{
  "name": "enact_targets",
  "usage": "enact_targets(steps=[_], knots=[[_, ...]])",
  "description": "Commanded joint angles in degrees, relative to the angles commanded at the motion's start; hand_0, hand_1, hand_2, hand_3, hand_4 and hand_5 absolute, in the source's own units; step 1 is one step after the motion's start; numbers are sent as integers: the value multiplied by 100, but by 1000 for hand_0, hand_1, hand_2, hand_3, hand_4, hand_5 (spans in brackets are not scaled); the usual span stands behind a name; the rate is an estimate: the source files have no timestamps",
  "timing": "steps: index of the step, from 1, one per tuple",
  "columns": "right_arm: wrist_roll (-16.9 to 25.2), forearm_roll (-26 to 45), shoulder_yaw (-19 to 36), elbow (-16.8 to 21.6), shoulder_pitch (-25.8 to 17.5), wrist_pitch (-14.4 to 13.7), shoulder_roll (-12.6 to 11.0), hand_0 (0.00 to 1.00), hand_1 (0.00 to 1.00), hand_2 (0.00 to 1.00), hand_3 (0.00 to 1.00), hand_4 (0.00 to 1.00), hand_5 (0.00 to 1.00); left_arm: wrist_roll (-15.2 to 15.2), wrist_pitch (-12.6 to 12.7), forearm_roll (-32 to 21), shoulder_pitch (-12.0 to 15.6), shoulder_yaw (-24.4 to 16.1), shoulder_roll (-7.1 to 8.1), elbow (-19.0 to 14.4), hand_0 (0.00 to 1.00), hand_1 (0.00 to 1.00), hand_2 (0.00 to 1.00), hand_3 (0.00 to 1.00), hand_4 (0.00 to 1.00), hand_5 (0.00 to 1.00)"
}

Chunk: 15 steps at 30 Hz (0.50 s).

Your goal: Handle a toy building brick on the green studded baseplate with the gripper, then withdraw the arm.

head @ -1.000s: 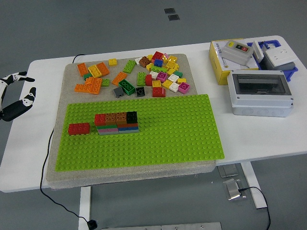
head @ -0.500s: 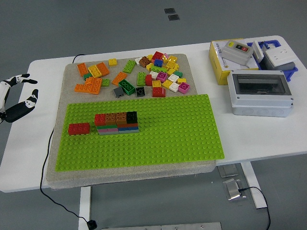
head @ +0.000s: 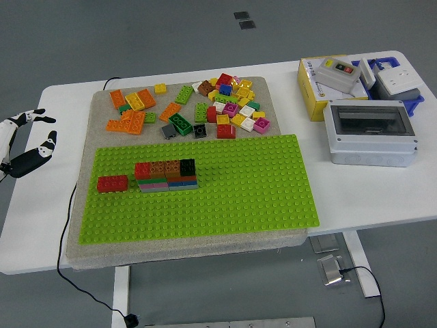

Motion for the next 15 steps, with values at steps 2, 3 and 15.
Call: enact_targets(steps=[2, 3, 15], knots=[[-11, 22, -20, 0, 4, 7, 16, 621, 588, 687, 777, 638, 998, 1, 0, -5, -3, 47, 35, -3, 932, 875, 851, 631, 539, 269], [-15, 37, -36, 0, 4, 13, 22, 621, 588, 687, 777, 638, 998, 1, 0, -7, -4, 66, 48, -5, 932, 875, 851, 631, 539, 269], [-62, 95, -150, 0, -10, 71, 44, 624, 587, 712, 775, 636, 998, 22, -20, 10, -13, 176, 74, -6, 930, 875, 851, 630, 540, 267]])
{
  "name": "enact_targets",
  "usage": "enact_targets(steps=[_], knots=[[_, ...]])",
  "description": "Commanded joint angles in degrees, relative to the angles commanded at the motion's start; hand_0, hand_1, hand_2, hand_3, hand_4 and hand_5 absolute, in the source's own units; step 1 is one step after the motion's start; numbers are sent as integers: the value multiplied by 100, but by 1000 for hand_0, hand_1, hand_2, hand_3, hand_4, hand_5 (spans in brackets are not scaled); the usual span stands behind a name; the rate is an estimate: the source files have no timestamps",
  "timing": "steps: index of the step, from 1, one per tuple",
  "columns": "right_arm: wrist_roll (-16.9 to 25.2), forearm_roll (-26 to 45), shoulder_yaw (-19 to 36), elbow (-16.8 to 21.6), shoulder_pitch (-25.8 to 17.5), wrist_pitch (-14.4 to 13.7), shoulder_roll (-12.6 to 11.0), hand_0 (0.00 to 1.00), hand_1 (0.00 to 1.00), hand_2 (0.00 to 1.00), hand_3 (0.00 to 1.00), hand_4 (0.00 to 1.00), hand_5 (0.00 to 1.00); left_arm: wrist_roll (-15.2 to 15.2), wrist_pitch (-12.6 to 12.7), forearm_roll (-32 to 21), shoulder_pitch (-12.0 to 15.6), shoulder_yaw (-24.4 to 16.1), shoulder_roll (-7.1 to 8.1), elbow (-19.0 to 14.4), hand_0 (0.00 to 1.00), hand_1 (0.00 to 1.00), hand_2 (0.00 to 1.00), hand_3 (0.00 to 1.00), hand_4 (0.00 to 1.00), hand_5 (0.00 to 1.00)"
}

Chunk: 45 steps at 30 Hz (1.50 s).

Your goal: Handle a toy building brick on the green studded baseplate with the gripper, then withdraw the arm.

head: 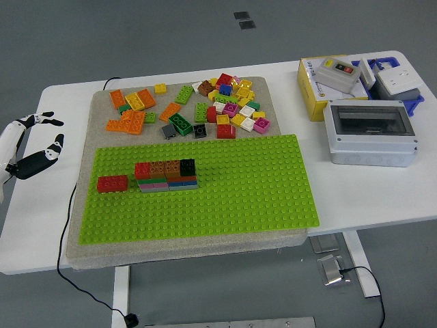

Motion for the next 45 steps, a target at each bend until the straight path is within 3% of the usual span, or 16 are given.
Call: enact_targets(steps=[13, 19, 24, 28, 31, 32, 35, 40, 45], knots=[[44, -38, 32, 0, 23, -7, -34, 624, 594, 708, 776, 636, 998, 20, -33, 8, 5, -27, -38, 11, 931, 875, 853, 627, 539, 266], [81, 10, 10, 0, 36, -12, -39, 624, 596, 706, 775, 634, 998, 20, -40, 9, -1, 20, 52, 32, 930, 875, 853, 627, 540, 266], [98, 72, -43, 0, 48, -27, -46, 623, 596, 707, 774, 642, 998, 19, -38, 28, -38, 158, 370, 76, 931, 875, 854, 627, 541, 266], [95, 79, -48, 0, 53, -20, -61, 623, 595, 708, 776, 641, 998, 8, -3, 46, -131, 479, 781, 138, 941, 898, 869, 639, 546, 259], [93, 94, -66, 0, 61, -18, -71, 623, 595, 708, 776, 641, 998, -10, 59, 105, -212, 744, 1003, 184, 941, 898, 869, 639, 546, 259], [93, 102, -74, 0, 64, -18, -74, 622, 595, 708, 774, 650, 998, -16, 88, 160, -242, 831, 1060, 199, 963, 936, 909, 737, 571, 236], [91, 110, -88, 0, 80, -17, -87, 622, 595, 708, 774, 650, 998, -3, 179, 392, -359, 1088, 1193, 277, 963, 936, 909, 737, 571, 236], [93, 106, -100, 0, 120, -17, -118, 623, 595, 709, 773, 648, 998, 58, 287, 852, -828, 1801, 1469, 665, 971, 950, 929, 760, 577, 229], [111, 139, -125, 0, 144, -20, -136, 623, 593, 709, 774, 647, 998, 209, 277, 1048, -1247, 2485, 1563, 910, 990, 966, 962, 775, 588, 237]])
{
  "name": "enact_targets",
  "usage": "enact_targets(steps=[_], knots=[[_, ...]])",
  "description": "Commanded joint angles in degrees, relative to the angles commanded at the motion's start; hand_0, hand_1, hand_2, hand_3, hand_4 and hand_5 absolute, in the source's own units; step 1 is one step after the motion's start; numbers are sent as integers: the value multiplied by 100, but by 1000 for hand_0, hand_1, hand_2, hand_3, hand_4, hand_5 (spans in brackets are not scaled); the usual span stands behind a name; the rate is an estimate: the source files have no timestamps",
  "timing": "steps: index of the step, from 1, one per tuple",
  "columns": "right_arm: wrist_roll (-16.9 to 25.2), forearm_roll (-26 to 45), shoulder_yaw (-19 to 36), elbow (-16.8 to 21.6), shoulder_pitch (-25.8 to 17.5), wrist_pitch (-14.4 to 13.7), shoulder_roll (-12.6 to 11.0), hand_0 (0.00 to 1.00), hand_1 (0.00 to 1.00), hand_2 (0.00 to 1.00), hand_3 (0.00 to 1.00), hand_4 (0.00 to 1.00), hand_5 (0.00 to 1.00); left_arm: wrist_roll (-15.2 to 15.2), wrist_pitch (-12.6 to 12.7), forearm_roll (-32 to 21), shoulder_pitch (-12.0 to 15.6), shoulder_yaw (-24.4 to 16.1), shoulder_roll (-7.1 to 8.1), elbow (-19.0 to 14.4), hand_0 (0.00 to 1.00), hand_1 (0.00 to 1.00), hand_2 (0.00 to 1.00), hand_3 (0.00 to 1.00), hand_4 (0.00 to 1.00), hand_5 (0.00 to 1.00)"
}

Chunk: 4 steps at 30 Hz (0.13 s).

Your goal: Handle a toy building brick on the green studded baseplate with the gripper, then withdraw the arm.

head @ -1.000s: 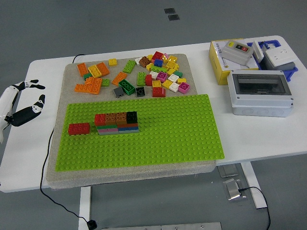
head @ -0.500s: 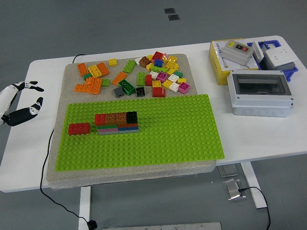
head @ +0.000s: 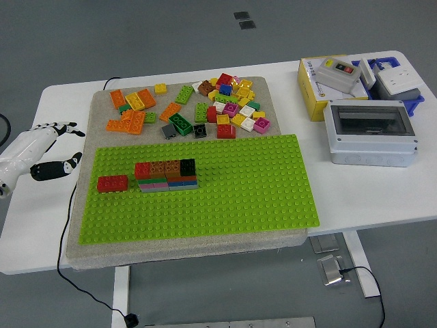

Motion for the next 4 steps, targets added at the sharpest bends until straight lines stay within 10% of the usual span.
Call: enact_targets(steps=[4], knots=[[10, 26, -23, 0, 15, 2, -15, 623, 593, 709, 774, 647, 998, 237, -151, 161, -211, 528, 55, 45, 990, 966, 962, 775, 588, 237]])
